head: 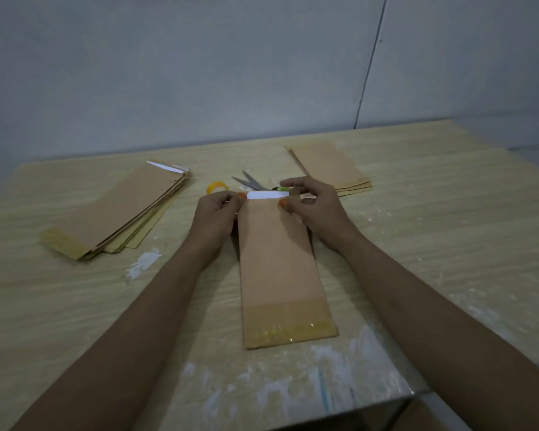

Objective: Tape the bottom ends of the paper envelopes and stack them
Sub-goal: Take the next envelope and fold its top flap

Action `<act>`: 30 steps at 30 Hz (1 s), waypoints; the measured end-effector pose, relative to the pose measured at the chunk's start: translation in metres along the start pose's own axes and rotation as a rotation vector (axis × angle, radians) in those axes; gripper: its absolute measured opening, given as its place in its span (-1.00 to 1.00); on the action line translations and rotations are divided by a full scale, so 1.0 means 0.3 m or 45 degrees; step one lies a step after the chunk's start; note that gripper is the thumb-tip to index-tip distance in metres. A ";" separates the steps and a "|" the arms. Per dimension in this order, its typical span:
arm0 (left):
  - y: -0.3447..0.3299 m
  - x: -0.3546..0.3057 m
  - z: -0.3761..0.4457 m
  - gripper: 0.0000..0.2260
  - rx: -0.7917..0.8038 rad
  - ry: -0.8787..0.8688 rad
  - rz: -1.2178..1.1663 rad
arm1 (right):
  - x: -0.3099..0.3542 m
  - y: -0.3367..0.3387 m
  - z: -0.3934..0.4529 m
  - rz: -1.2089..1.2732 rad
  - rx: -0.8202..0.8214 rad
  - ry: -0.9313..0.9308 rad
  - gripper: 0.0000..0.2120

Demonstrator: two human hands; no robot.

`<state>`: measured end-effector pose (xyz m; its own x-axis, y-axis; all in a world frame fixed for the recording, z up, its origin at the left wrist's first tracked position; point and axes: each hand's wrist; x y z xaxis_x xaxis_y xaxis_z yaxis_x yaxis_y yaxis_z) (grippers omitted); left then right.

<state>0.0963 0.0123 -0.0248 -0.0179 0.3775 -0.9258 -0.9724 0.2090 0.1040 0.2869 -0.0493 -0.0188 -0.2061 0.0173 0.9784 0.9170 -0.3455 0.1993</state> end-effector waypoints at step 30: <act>0.029 -0.043 -0.068 -0.74 0.162 -0.102 0.012 | 0.025 -0.044 -0.045 -0.249 0.314 -0.029 -0.84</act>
<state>0.0834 -0.0092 -0.0194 -0.0034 0.4494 -0.8933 -0.9349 0.3156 0.1623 0.2688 -0.0574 -0.0149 -0.3814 0.0832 0.9206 0.9166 -0.0952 0.3883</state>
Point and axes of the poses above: each hand's wrist, its own z-axis towards the middle knuckle, its own y-axis out of the back of the hand, x = y × z, and after that the axes turned 14 degrees about -y, right-handed
